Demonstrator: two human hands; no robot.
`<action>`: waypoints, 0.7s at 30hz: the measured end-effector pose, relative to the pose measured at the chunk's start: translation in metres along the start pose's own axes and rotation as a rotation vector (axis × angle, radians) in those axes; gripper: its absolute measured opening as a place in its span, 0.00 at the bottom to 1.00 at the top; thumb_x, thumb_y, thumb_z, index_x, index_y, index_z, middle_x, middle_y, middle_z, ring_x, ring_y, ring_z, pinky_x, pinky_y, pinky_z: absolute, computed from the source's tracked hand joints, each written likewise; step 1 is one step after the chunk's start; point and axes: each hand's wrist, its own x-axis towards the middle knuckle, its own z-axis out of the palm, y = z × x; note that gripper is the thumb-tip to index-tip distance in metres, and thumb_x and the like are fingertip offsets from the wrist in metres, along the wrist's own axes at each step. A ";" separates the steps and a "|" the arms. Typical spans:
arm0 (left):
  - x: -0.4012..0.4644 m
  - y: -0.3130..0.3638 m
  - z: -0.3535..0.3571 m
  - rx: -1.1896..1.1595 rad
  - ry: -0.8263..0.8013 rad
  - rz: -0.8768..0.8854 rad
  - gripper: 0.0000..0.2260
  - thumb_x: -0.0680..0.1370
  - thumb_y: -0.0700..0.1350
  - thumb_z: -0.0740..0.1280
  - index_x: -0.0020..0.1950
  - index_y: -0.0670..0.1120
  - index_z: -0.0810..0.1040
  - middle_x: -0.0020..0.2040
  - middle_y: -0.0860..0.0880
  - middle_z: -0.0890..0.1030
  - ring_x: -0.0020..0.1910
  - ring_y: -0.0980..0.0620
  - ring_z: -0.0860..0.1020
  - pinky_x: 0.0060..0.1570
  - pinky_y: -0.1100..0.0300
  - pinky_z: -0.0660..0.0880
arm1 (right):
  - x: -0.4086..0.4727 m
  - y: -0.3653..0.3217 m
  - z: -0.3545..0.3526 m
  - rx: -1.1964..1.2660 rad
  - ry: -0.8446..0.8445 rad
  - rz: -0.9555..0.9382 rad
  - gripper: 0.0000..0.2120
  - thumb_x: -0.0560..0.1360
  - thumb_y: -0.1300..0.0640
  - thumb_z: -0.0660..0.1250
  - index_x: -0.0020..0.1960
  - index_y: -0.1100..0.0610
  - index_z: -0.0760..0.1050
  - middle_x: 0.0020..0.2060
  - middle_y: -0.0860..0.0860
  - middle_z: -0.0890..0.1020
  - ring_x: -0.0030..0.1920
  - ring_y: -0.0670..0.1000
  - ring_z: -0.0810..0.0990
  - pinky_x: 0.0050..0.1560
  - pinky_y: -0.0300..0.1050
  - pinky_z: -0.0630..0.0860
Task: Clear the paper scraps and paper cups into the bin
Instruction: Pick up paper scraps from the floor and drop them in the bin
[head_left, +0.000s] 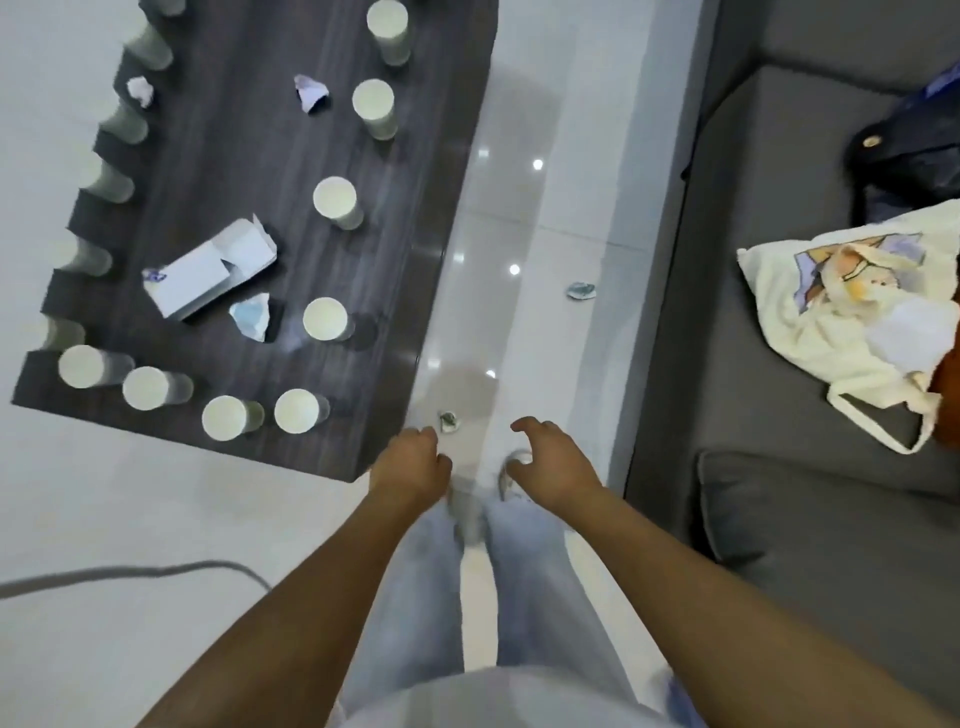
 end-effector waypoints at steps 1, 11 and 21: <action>0.011 0.000 0.010 0.008 0.002 -0.012 0.16 0.79 0.49 0.60 0.63 0.43 0.73 0.61 0.42 0.76 0.59 0.43 0.75 0.57 0.53 0.73 | 0.017 0.005 0.002 -0.011 -0.007 -0.005 0.25 0.76 0.56 0.64 0.72 0.54 0.64 0.64 0.56 0.72 0.62 0.56 0.73 0.57 0.45 0.71; 0.177 -0.043 0.134 0.080 0.033 -0.117 0.14 0.78 0.47 0.58 0.61 0.44 0.73 0.59 0.44 0.76 0.59 0.45 0.73 0.52 0.53 0.72 | 0.210 0.082 0.118 -0.080 -0.121 -0.042 0.24 0.76 0.54 0.64 0.71 0.52 0.64 0.61 0.55 0.72 0.61 0.57 0.73 0.59 0.50 0.72; 0.315 -0.130 0.311 0.155 0.068 -0.075 0.17 0.80 0.51 0.58 0.68 0.49 0.66 0.67 0.50 0.71 0.64 0.50 0.71 0.58 0.58 0.71 | 0.399 0.152 0.288 -0.101 -0.039 -0.155 0.25 0.75 0.57 0.65 0.70 0.54 0.65 0.61 0.56 0.73 0.58 0.57 0.73 0.55 0.50 0.74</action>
